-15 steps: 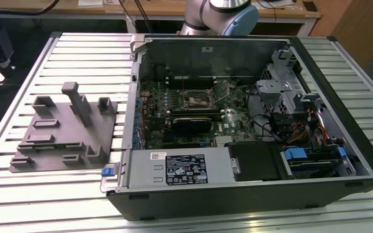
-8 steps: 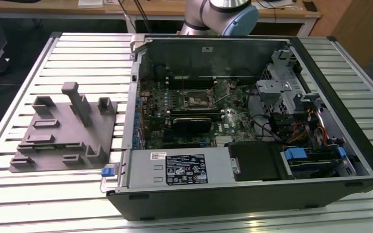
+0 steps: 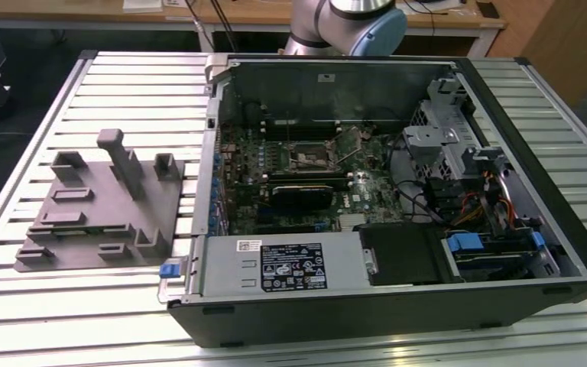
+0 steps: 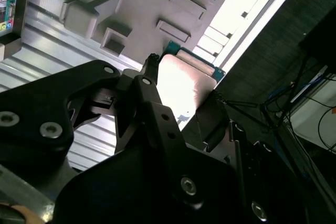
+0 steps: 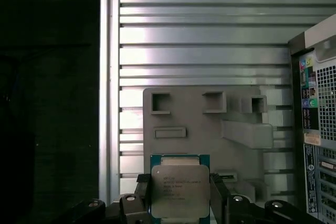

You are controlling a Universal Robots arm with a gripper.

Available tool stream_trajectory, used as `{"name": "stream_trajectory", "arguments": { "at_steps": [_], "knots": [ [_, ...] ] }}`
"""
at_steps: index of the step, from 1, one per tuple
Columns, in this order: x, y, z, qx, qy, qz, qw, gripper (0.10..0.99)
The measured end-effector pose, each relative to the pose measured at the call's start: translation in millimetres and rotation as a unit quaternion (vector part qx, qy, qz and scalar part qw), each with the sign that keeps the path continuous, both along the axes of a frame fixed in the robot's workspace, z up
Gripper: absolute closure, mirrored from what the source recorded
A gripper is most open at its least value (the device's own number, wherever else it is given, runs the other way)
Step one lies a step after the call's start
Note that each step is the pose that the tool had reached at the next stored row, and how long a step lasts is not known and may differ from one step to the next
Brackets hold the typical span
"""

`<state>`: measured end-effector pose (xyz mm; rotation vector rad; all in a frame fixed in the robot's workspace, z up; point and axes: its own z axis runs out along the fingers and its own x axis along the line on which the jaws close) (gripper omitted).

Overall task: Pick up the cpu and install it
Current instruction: 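Pick up the cpu and move it towards the insertion slot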

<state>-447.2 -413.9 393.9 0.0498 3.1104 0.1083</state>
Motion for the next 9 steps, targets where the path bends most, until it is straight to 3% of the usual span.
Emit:
{"name": "stream_trajectory", "arguments": {
  "at_steps": [9],
  "knots": [
    [17.0, 0.0, -0.2, 0.0001, -0.0001, 0.0, 1.0, 0.549]
  ]
}}
